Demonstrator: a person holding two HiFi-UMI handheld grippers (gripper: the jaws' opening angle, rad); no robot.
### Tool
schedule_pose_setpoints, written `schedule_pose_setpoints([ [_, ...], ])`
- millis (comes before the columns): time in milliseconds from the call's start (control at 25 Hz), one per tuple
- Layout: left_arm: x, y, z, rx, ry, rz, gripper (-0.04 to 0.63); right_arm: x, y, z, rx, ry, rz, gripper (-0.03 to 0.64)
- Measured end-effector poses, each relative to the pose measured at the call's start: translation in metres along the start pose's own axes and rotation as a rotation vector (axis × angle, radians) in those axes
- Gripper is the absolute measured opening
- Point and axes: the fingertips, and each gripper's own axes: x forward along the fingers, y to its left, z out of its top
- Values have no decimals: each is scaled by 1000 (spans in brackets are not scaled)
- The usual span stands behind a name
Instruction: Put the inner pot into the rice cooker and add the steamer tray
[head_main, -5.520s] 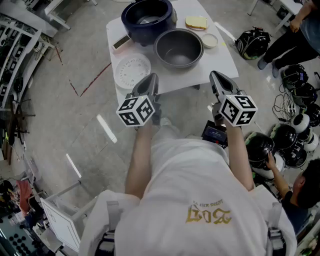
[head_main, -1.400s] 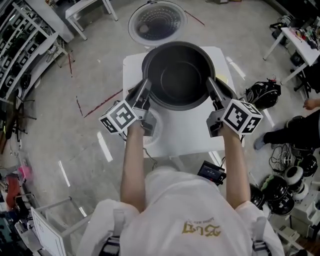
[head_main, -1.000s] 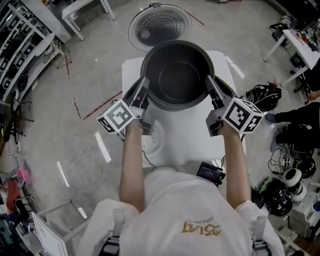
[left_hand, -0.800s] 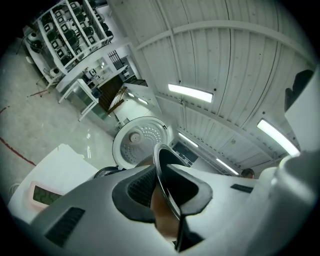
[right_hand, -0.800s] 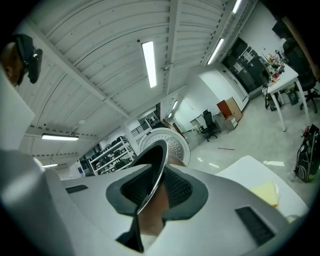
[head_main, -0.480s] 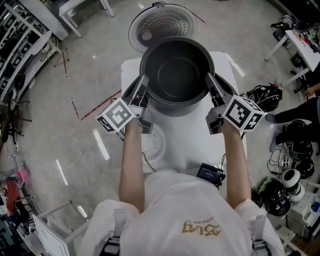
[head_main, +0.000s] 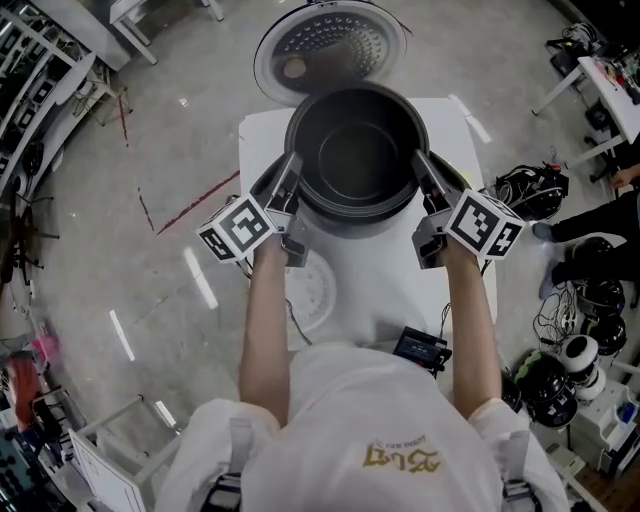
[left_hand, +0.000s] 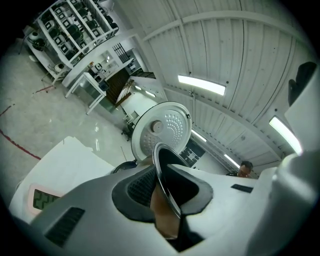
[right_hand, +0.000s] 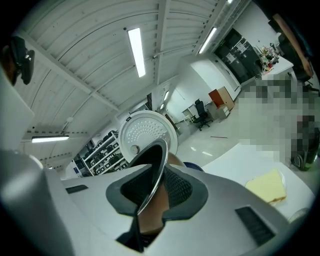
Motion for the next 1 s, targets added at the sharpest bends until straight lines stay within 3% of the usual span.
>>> schedule_pose_setpoints([
  [320,16,26,-20,44,94,53,92,20,-28,-22,31,60,-57,84],
  [640,24,37,-34,224,187,134,112,25,-48,-40,24,115,-104,89],
  [1000,26,44,-43,285,216,163,124,29,-58,-58,-144,209,-197,117],
])
